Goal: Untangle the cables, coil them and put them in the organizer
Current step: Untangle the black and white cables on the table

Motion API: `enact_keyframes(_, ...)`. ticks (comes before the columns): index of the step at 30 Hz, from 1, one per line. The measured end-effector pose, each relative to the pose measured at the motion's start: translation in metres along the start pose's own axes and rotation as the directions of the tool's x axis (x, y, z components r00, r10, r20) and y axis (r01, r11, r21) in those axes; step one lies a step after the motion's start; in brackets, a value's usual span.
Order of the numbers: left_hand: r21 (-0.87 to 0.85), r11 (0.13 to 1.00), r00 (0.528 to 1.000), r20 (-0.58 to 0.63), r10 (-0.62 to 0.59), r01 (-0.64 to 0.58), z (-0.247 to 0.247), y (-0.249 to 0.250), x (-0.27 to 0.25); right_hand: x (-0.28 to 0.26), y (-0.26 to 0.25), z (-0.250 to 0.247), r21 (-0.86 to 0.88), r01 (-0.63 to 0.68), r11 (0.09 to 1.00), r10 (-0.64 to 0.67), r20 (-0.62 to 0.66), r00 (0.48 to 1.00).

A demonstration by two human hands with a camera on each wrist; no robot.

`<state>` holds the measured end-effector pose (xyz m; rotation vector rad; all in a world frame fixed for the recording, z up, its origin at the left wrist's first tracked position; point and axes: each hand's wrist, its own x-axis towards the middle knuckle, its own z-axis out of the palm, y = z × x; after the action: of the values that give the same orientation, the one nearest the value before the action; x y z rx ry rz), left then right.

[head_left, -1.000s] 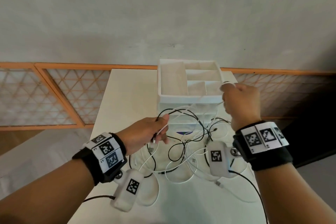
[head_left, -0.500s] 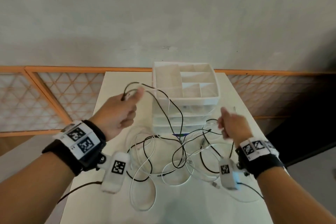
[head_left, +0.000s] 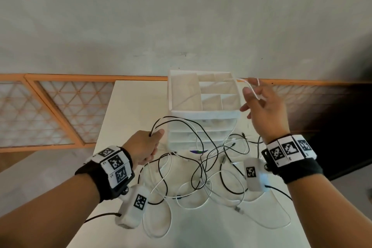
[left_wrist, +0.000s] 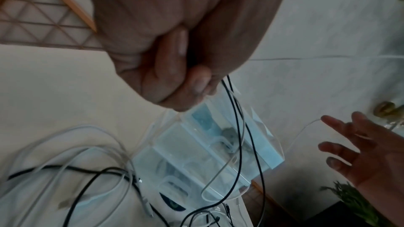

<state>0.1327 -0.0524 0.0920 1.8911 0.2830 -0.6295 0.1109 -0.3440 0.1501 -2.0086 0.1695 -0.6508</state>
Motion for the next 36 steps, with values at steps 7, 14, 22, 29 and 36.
enact_keyframes(7,0.024,0.986,0.984,0.064,0.165,-0.167,-0.006,0.009,-0.007,-0.003,0.034,-0.004,-0.234,-0.055,0.971,0.094,0.160,0.983)
enact_keyframes(14,0.098,0.927,0.915,0.224,0.335,-0.363,-0.011,0.017,-0.025,-0.044,0.034,0.001,-0.518,-0.115,0.847,0.321,0.329,0.888)
enact_keyframes(22,0.076,0.800,0.749,0.413,0.518,-0.595,0.019,0.044,-0.055,-0.091,0.033,0.052,-0.422,0.015,0.907,0.287,0.642,0.711)
enact_keyframes(29,-0.089,0.902,0.852,0.301,0.429,-0.422,-0.003,0.029,-0.046,-0.121,0.128,0.026,-0.817,-0.084,0.570,0.660,0.395,0.639)
enact_keyframes(36,0.224,0.903,0.930,0.119,0.349,-0.367,0.002,-0.006,-0.020,-0.127,0.130,0.039,-0.716,-0.211,0.665,0.689,0.481,0.542)
